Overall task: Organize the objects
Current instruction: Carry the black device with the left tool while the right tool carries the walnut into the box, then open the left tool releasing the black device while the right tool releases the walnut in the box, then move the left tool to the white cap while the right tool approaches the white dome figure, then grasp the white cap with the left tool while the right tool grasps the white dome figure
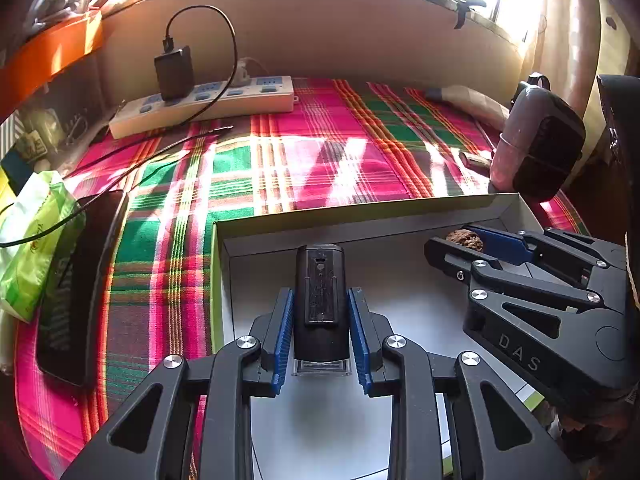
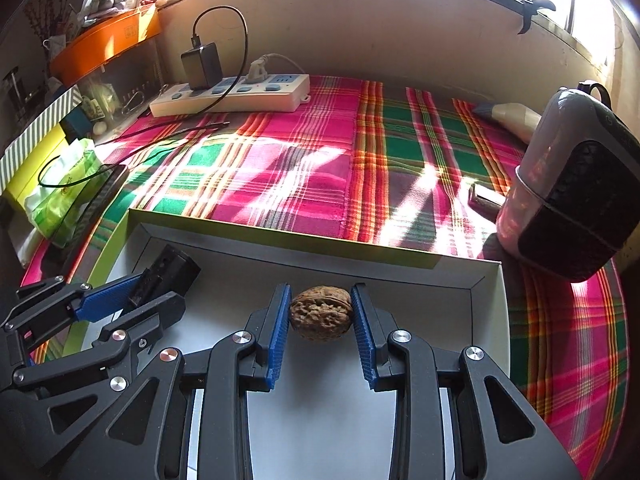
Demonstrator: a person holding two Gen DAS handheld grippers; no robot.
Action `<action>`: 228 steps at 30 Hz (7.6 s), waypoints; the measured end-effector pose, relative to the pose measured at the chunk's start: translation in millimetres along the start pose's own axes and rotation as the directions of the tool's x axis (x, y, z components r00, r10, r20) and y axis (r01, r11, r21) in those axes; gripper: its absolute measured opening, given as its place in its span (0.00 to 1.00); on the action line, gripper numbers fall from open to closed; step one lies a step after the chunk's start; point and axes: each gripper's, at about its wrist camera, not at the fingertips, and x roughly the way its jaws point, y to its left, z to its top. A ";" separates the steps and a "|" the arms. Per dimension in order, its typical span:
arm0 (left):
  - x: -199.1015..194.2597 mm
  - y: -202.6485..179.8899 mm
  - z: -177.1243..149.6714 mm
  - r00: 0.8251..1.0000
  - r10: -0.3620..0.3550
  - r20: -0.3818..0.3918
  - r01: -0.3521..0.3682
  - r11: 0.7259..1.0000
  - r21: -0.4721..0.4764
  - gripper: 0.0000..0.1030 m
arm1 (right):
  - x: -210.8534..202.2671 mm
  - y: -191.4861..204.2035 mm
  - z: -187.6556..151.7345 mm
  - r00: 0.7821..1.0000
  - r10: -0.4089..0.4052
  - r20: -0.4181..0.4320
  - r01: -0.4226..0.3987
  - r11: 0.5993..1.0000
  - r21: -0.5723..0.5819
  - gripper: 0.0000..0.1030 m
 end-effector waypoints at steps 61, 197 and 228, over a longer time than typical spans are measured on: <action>-96.2 -24.6 -61.0 0.990 0.069 0.124 -0.071 0.997 0.012 0.31 | -89.6 -0.2 -75.8 0.993 -0.013 0.115 0.003 0.996 0.090 0.56; -85.6 24.5 -133.6 0.995 0.087 0.056 -0.080 0.990 -0.117 0.16 | -92.2 -33.3 -150.8 0.998 0.015 0.066 -0.018 0.999 0.046 0.41; -93.2 24.8 -133.0 0.993 0.096 0.072 -0.087 0.989 -0.115 0.16 | -96.5 -32.7 -152.3 0.997 0.015 0.080 -0.019 0.998 0.057 0.40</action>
